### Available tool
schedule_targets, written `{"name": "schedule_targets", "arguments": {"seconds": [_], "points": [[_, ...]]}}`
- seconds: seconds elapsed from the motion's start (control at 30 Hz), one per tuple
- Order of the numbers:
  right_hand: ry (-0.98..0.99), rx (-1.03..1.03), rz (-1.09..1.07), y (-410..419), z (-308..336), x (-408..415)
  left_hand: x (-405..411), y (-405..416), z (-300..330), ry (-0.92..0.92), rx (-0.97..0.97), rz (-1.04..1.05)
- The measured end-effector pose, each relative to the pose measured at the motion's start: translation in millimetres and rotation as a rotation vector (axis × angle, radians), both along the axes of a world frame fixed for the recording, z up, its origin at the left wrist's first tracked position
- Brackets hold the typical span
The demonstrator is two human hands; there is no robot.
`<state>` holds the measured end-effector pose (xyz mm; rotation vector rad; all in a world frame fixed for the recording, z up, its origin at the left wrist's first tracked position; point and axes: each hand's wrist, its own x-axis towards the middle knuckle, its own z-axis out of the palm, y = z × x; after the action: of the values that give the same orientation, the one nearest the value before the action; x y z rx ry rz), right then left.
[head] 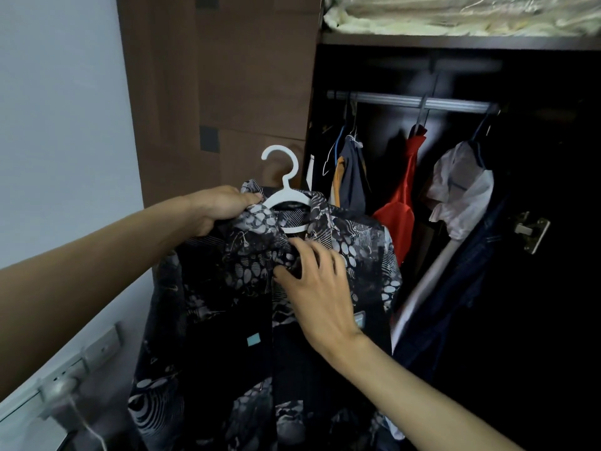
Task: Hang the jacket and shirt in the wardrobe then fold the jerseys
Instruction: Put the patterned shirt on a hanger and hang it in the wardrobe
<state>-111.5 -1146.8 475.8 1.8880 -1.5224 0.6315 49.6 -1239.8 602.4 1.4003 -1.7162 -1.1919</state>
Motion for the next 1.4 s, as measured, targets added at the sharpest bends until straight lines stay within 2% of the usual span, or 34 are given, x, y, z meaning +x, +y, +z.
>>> {"name": "schedule_targets", "arguments": {"seconds": [0.17,0.27,0.57,0.7,0.77,0.93,1.07,1.27,1.4], "points": [[0.009,-0.181,-0.007,-17.7,3.3,-14.5,-2.4,-3.9,-2.2,-0.024,0.024,-0.023],[-0.002,-0.215,0.014,-20.5,11.8,-25.9,-3.1,-8.3,-0.9,-0.052,0.024,-0.027],[0.111,-0.061,0.516,-21.2,-6.3,-25.2,-7.7,-6.2,-6.9,-0.180,-0.023,-0.096],[0.363,0.007,0.405,-25.0,-1.9,-23.9,-9.3,-7.0,-11.0,-0.178,-0.013,-0.134],[0.394,-0.012,0.338,-23.0,7.4,-24.4,-8.3,-8.7,-11.6,-0.179,-0.042,-0.125],[0.369,-0.042,0.311,-13.0,28.7,-41.8,2.5,-12.8,-7.7,-0.168,-0.061,-0.090],[0.174,0.099,0.267,-8.7,36.9,-56.9,6.9,-15.6,-6.2,-0.143,-0.029,-0.090],[0.007,0.026,0.315,-18.1,16.2,-55.1,-9.1,-9.3,-6.0,-0.142,-0.019,-0.125],[-0.007,-0.071,0.355,-11.7,10.9,-54.8,-12.9,-7.1,-6.2,-0.187,-0.030,-0.145]]}}
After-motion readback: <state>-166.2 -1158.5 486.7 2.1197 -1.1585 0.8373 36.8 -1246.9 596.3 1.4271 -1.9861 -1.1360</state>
